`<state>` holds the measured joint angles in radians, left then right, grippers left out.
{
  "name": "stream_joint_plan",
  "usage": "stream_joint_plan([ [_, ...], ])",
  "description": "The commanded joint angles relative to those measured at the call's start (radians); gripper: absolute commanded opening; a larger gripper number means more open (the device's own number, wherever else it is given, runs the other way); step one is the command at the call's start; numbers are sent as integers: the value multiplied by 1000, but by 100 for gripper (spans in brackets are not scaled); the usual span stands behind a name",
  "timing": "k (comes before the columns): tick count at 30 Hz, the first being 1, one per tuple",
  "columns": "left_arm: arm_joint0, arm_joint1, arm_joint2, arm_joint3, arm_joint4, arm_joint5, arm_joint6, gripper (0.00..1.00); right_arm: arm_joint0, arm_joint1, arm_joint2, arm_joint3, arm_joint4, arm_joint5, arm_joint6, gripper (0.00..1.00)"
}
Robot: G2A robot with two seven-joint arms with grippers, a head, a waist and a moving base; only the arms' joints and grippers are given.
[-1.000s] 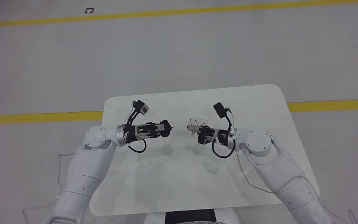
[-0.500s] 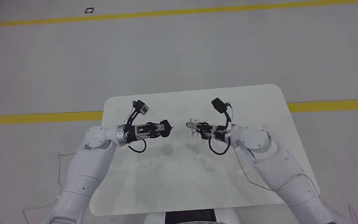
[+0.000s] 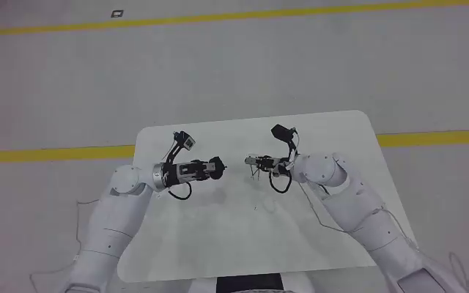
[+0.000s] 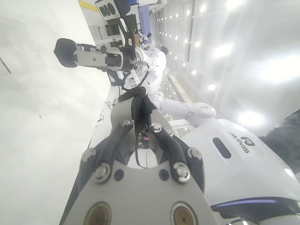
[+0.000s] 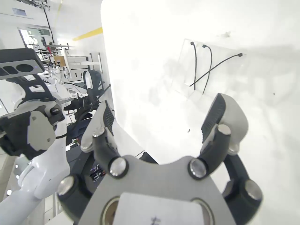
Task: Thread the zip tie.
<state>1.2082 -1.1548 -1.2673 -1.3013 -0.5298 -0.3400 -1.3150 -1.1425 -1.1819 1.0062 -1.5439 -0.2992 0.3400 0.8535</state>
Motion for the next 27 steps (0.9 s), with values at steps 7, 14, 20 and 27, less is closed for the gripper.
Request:
stream_joint_plan([
  [7,0,0,0,0,0,0,0,0,27,-3,-54,-13,-120,0,17,100],
  [14,0,0,0,0,0,0,0,0,131,-57,-142,55,-286,0,125,100],
  [20,0,0,0,0,0,0,0,0,176,-125,-154,138,-361,0,226,100],
  [27,0,0,0,0,0,0,0,0,174,-159,-131,175,-389,0,268,100],
])
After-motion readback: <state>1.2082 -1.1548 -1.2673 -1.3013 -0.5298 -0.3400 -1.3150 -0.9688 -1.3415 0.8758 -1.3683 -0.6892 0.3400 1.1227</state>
